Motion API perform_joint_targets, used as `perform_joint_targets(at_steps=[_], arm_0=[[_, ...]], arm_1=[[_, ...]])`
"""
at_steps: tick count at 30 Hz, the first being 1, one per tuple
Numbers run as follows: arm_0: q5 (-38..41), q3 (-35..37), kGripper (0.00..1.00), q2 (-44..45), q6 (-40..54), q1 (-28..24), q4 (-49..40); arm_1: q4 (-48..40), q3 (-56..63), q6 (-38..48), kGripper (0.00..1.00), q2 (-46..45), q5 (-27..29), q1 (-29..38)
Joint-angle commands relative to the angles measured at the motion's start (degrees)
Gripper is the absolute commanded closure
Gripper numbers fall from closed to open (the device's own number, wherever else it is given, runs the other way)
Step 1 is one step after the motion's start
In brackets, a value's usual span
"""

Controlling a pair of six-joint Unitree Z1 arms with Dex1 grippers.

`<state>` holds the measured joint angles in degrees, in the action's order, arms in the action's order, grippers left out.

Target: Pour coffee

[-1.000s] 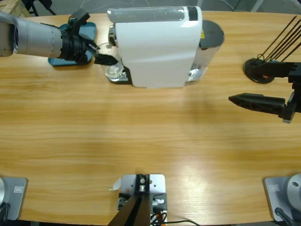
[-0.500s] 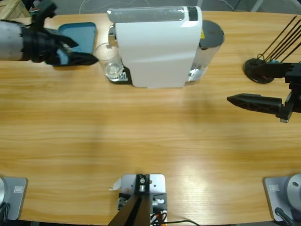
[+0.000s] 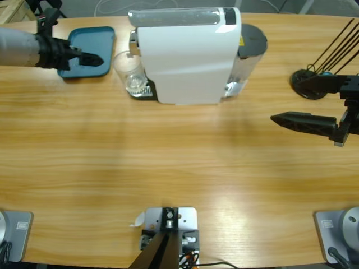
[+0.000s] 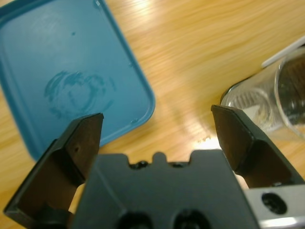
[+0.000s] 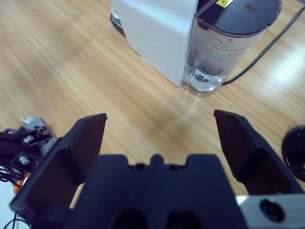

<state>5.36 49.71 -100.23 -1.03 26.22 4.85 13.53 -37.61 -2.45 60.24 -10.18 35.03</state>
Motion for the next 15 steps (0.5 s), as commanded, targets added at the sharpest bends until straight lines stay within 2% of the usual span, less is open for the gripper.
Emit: perform_joint_targets(at_steps=[1, 9, 15], arm_0=[[1.14, 3.99, 0.004, -7.16, -1.49, 3.91, 0.86], [1.14, 2.66, 0.004, -7.26, -2.1, 6.65, 0.86], [-1.09, 1.48, 0.004, -4.85, -2.14, 4.3, -0.31]], arm_1=[[-0.08, 1.66, 0.6, 0.004, 0.43, 1.12, -0.49], [-0.44, 1.66, 0.57, 0.004, 0.5, 1.0, -0.58], [0.18, 1.75, 0.6, 0.004, -1.03, 0.95, -0.58]])
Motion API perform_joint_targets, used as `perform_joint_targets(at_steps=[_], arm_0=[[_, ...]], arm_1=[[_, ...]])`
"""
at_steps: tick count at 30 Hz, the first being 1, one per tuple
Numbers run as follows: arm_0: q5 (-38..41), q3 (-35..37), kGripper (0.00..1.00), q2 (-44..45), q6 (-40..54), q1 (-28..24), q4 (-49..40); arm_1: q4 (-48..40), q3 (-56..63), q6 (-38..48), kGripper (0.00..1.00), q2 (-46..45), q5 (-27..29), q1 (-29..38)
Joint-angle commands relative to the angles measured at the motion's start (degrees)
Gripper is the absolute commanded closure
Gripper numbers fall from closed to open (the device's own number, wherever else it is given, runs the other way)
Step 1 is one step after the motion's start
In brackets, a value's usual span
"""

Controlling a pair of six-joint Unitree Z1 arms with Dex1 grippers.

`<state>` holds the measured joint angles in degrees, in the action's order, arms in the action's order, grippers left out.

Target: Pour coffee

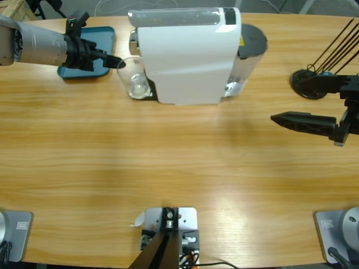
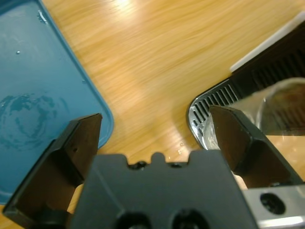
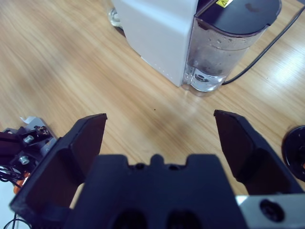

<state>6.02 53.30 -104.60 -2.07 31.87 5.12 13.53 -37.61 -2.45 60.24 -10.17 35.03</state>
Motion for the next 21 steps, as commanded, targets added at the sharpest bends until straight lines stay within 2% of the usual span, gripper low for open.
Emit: perform_joint_targets(at_steps=[1, 4, 9, 14, 18, 19, 20, 21], arm_0=[[-1.77, -2.31, 0.004, 0.19, -1.1, -2.65, -1.09], [-2.28, -2.43, 0.004, 2.79, -0.73, -6.63, -3.17], [-6.36, -2.45, 0.004, 6.6, -0.48, -8.53, -6.86], [-6.57, -2.66, 0.004, 14.37, -0.31, -2.58, -13.45], [-7.68, -4.44, 0.008, 29.39, 0.63, 1.93, -21.57], [-7.61, -5.19, 0.011, 32.92, 1.03, 2.37, -23.57], [-7.68, -5.67, 0.013, 36.03, 1.61, 2.58, -26.02], [-7.82, -6.07, 0.013, 38.77, 2.05, 2.58, -28.36]], arm_1=[[0.18, 1.75, 0.6, 0.004, -1.17, 0.95, -0.58], [0.18, 1.75, 0.6, 0.004, -1.35, 0.82, -0.58], [0.18, 1.75, 0.6, 0.004, -1.4, 0.24, -0.4], [1.45, 0.99, 0.3, 0.0, -0.86, 0.33, 0.34], [9.54, -6.66, -3.37, 0.0, 6.0, 1.12, -0.37], [12.21, -9.49, -4.0, 0.015, 8.09, 1.33, -1.81], [14.16, -12.56, -4.37, 0.115, 9.88, 1.39, -2.86], [16.11, -16.73, -4.69, 0.262, 11.96, 1.37, -3.64]])
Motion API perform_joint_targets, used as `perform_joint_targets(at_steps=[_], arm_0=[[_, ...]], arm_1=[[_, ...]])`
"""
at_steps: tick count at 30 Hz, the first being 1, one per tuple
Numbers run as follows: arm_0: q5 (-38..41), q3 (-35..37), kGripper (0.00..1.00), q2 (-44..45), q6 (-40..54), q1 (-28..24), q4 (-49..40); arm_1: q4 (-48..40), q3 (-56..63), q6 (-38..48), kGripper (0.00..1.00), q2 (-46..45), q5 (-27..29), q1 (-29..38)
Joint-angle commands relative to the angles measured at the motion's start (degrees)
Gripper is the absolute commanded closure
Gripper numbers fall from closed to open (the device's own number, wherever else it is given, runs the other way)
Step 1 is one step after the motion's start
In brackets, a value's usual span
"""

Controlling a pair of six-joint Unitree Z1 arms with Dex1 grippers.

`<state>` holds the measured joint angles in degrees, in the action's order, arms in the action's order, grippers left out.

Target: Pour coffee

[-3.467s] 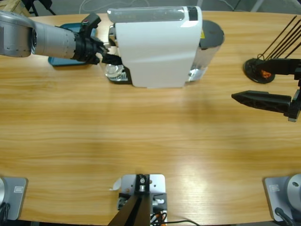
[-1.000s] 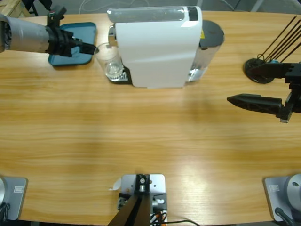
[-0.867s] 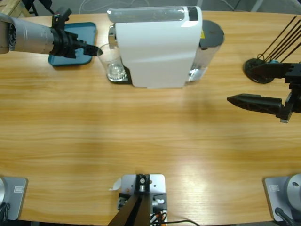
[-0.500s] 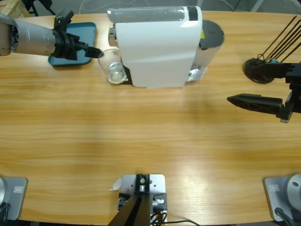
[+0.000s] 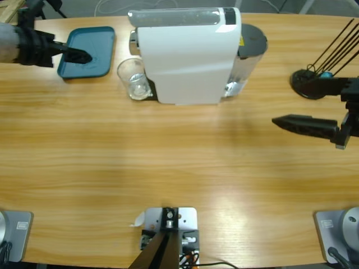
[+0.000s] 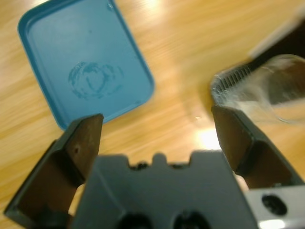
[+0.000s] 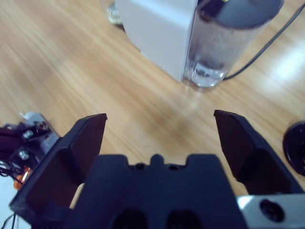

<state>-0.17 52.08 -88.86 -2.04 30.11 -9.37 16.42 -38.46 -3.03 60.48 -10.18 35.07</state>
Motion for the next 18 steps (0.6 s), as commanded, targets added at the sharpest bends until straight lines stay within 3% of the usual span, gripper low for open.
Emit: perform_joint_targets(at_steps=[1, 3, 5, 11, 18], arm_0=[[-1.71, -5.59, 0.013, 25.28, 2.23, 4.34, -15.46], [-2.27, -7.47, 0.013, 28.03, 2.9, 4.34, -17.07], [-2.44, -9.23, 0.013, 29.05, 3.07, 4.5, -17.14], [-3.24, -10.25, 0.013, 28.26, 3.0, 4.63, -16.46], [-2.78, -14.8, 0.013, 27.57, 2.95, 4.78, -11.11]], arm_1=[[14.75, -19.13, -4.53, 0.352, 13.63, 1.28, -4.1], [18.7, -25.84, -5.04, 0.633, 18.24, 0.91, -4.84], [22.97, -32.63, -5.06, 0.983, 22.86, 1.19, -5.1], [31.31, -48.98, -5.08, 1.0, 30.84, 6.36, -5.28], [35.03, -56.92, -5.41, 1.0, 35.8, 8.33, -5.45]])
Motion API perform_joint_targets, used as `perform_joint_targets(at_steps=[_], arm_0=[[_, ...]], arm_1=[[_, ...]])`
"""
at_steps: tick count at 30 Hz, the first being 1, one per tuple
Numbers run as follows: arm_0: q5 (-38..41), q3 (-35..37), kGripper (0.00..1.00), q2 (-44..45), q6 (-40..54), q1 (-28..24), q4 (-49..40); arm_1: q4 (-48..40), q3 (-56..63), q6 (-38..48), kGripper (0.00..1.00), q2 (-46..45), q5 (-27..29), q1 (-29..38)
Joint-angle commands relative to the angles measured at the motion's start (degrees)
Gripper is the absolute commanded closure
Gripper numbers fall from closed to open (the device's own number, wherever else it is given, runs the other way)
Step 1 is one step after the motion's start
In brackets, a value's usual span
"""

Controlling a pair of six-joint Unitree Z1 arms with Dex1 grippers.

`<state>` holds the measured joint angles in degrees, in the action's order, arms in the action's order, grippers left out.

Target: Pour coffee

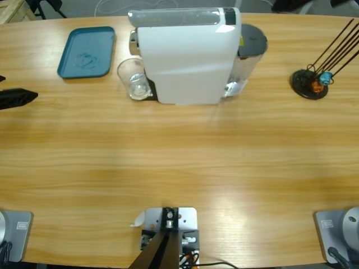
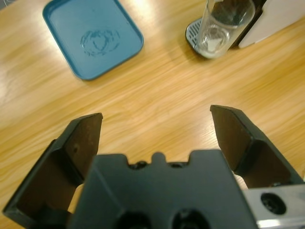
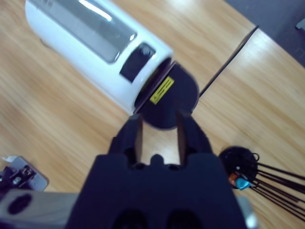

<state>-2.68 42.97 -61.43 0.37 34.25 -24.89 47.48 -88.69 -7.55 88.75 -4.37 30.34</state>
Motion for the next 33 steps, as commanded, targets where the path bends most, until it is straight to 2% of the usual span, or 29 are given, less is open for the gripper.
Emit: perform_joint_targets(at_steps=[1, 11, 22, 33], arm_0=[[-0.06, -5.94, 0.013, 0.47, 0.63, 0.64, 4.82], [2.56, -6.59, 0.004, 0.43, 1.95, 0.64, 6.63], [2.95, -6.68, 0.004, 0.43, 2.27, 0.64, 6.7], [2.86, -6.76, 0.004, 0.52, 2.27, 0.64, 6.7]], arm_1=[[4.36, -7.71, -0.88, 1.0, 8.46, 2.49, -0.53], [6.92, -13.83, -6.18, 1.0, 14.26, 1.6, 4.01], [8.93, -19.14, -6.86, 1.0, 18.15, 1.74, 6.08], [9.3, -19.38, -6.95, 1.0, 19.71, 3.62, 6.4]])
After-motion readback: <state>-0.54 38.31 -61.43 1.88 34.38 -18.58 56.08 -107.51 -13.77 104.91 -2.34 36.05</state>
